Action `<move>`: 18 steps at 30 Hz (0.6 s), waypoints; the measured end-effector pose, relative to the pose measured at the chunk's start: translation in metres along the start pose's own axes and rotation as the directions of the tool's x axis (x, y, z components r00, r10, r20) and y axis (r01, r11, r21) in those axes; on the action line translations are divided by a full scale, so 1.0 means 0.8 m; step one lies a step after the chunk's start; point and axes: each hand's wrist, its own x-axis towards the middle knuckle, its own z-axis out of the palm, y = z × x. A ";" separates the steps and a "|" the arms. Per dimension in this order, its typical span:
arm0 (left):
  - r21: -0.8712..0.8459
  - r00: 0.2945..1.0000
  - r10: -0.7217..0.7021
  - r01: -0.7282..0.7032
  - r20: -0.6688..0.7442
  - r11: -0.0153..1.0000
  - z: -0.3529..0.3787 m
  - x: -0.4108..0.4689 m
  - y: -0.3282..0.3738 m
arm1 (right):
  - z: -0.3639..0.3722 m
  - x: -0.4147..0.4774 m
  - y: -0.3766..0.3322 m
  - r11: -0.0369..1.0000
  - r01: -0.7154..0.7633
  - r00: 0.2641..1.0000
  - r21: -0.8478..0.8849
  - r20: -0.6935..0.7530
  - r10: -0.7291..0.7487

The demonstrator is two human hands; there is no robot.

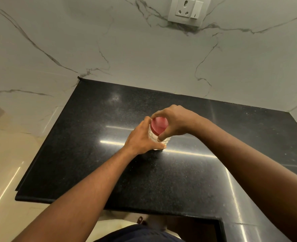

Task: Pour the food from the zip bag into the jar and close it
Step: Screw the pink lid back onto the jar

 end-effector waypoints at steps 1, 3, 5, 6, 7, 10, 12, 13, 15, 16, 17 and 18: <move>0.003 1.000 -0.007 0.007 -0.001 1.000 0.000 0.000 0.000 | 0.004 0.002 -0.001 0.999 -0.030 0.999 -0.017 -0.027 0.029; -0.004 1.000 -0.022 0.022 -0.005 1.000 0.000 0.000 0.001 | 0.013 0.005 -0.005 0.991 -0.130 0.987 -0.028 -0.095 0.126; -0.017 1.000 -0.023 0.023 -0.006 1.000 0.000 -0.001 0.000 | 0.022 0.007 -0.014 0.967 -0.251 0.954 -0.040 -0.181 0.240; -0.021 1.000 -0.023 0.023 -0.006 1.000 0.000 -0.001 0.000 | 0.025 0.007 -0.020 0.954 -0.293 0.936 -0.060 -0.224 0.273; -0.026 1.000 -0.025 0.025 -0.005 0.999 0.000 -0.001 0.000 | 0.026 0.007 -0.023 0.946 -0.315 0.925 -0.080 -0.251 0.286; -0.027 0.999 -0.035 0.035 -0.009 0.999 -0.001 -0.002 0.001 | 0.016 0.004 -0.021 0.962 -0.266 0.953 -0.065 -0.168 0.252; -0.024 0.999 -0.042 0.041 -0.011 0.999 -0.001 -0.002 0.001 | 0.004 -0.004 -0.016 0.983 -0.179 0.981 -0.049 -0.079 0.175; -0.025 0.999 -0.038 0.037 -0.010 0.999 -0.002 -0.001 0.002 | 0.000 -0.007 -0.015 0.989 -0.133 0.990 -0.069 -0.061 0.129; -0.023 1.000 -0.025 0.024 -0.007 0.999 -0.002 0.000 0.002 | -0.005 -0.013 -0.014 0.991 -0.062 0.996 -0.115 -0.065 0.055; -0.020 1.000 -0.022 0.022 -0.007 1.000 -0.002 0.000 0.002 | -0.008 -0.014 -0.013 0.993 -0.044 0.997 -0.113 -0.069 0.037; -0.016 1.000 -0.023 0.023 -0.010 1.000 -0.003 0.000 0.002 | -0.011 -0.015 -0.011 0.995 -0.038 0.997 -0.096 -0.065 0.032; -0.014 1.000 -0.026 0.026 -0.012 1.000 -0.003 0.000 0.001 | -0.012 -0.015 -0.010 0.996 -0.038 0.998 -0.078 -0.054 0.034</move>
